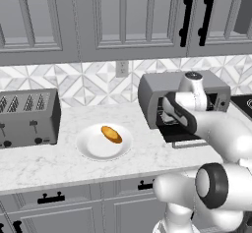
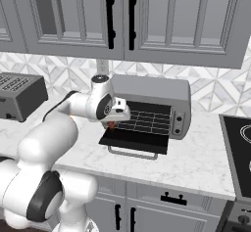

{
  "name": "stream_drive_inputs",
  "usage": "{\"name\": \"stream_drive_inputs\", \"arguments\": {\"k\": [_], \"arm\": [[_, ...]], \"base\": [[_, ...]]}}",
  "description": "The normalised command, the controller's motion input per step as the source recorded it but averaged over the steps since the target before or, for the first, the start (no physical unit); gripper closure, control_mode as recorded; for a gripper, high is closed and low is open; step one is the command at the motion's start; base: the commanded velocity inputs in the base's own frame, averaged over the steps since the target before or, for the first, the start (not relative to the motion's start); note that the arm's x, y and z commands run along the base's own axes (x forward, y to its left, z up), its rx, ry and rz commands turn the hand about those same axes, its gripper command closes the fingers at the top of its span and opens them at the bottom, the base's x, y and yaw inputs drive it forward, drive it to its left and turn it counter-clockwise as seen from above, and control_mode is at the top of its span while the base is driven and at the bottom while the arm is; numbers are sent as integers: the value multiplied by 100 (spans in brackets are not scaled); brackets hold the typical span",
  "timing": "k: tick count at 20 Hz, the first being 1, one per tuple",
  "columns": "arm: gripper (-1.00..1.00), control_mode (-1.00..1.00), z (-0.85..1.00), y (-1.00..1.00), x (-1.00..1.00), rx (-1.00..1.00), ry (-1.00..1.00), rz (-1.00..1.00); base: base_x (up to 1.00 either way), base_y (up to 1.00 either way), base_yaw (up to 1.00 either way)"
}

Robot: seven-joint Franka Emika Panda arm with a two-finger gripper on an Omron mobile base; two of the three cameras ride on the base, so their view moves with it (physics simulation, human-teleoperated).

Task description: Pick up the kebab skewer and baguette bread, and place them inside the toaster oven. Close the toaster oven door and start by setting the timer.

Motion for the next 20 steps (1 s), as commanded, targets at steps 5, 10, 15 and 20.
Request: {"name": "stream_drive_inputs", "arguments": {"k": [5, 10, 15, 20], "arm": [[100, -100, 0, -1, 39, 0, 0, 0], [100, -100, 0, 0, 7, 1, 0, 0], [100, -100, 0, 0, 6, 2, 0, 0], [100, -100, -5, 0, 1, 2, 0, 0]], "base": [[0, 0, 0], [0, 0, 0], [0, 0, 0], [0, 0, 0]]}}
